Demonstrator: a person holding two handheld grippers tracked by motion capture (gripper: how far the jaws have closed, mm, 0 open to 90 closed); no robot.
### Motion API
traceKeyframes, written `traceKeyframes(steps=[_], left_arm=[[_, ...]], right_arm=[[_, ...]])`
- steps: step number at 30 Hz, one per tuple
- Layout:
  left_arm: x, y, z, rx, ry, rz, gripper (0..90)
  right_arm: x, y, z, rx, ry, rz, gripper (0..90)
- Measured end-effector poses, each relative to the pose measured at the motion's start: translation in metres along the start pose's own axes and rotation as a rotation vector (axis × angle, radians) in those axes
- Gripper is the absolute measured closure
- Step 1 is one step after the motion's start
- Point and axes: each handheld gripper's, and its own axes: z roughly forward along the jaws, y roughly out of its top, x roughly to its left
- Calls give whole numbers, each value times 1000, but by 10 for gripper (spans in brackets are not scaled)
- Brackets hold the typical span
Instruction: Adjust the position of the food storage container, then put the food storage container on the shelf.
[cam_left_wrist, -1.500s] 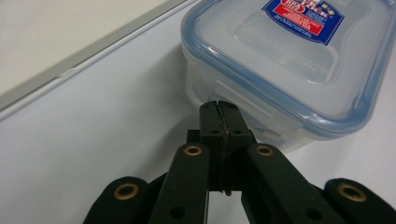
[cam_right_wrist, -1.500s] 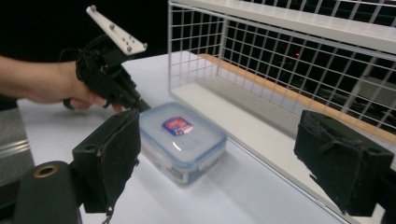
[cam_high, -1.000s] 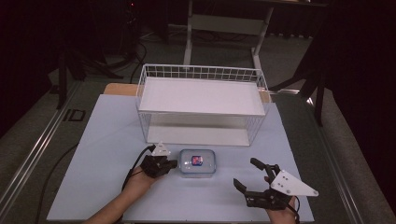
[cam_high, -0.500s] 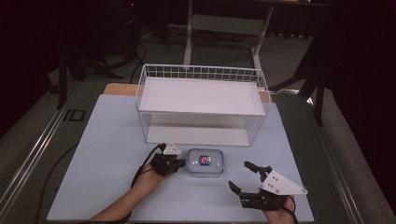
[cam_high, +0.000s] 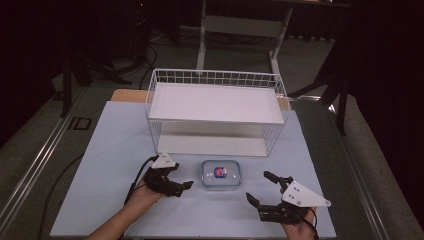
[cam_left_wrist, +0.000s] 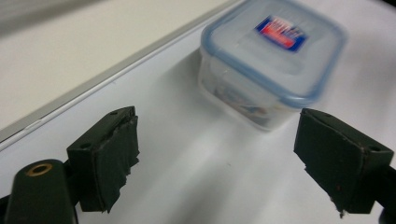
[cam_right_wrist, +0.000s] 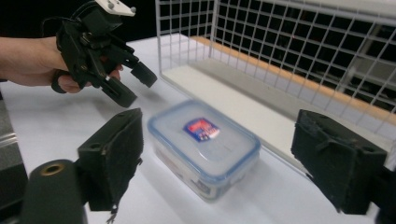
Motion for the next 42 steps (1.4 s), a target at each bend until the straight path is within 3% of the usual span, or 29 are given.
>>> traceKeyframes(steps=[2, 4, 8, 10, 12, 14, 15, 17, 19, 21, 23, 24, 27, 31, 35, 39, 42], left_arm=[[-4, 1, -9, -21, 3, 12, 119], [-9, 6, -24, -44, -17, -2, 101], [-18, 12, -35, -65, -22, -7, 86], [-23, 19, -41, -86, -42, -32, 86], [-26, 26, -43, -89, -47, -21, 85], [-28, 33, -43, -88, -50, -17, 79], [-28, 36, -42, -84, -49, -28, 73], [-27, 42, -40, -86, -60, -64, 37], [-27, 46, -36, -86, -65, -80, 27], [-28, 51, -31, -77, -46, -74, 26], [-28, 55, -25, -64, -52, -84, 26], [-29, 56, -21, -55, -46, -90, 27], [-29, 59, -11, -37, -19, -86, 27], [-21, 60, 0, -38, -25, -154, 28], [-17, 60, 12, -32, -18, -203, 28], [-11, 53, 25, -7, -37, -291, 55], [-4, 47, 33, 25, -38, -353, 63]], right_arm=[[2, 3, -3, -12, -13, -4, 136], [2, 6, -5, -16, -18, -7, 130], [0, 14, -6, 2, -19, 52, 120], [-1, 15, -5, 7, -5, 68, 120], [-4, 18, -1, 27, -4, 105, 110], [-6, 22, 3, 37, -8, 114, 110], [-7, 24, 5, 37, -12, 130, 110], [-12, 29, 10, 59, 33, 156, 111], [-16, 35, 15, 69, 34, 177, 124], [-21, 38, 22, 104, 13, 197, 131], [-27, 39, 29, 121, 32, 242, 131], [-29, 38, 32, 131, 18, 244, 131], [-33, 35, 43, 153, 30, 261, 132], [-39, 26, 58, 195, 66, 334, 132], [-46, 15, 73, 243, 64, 394, 132], [-54, 4, 87, 291, 48, 460, 133], [-57, -2, 95, 332, 49, 537, 142]])
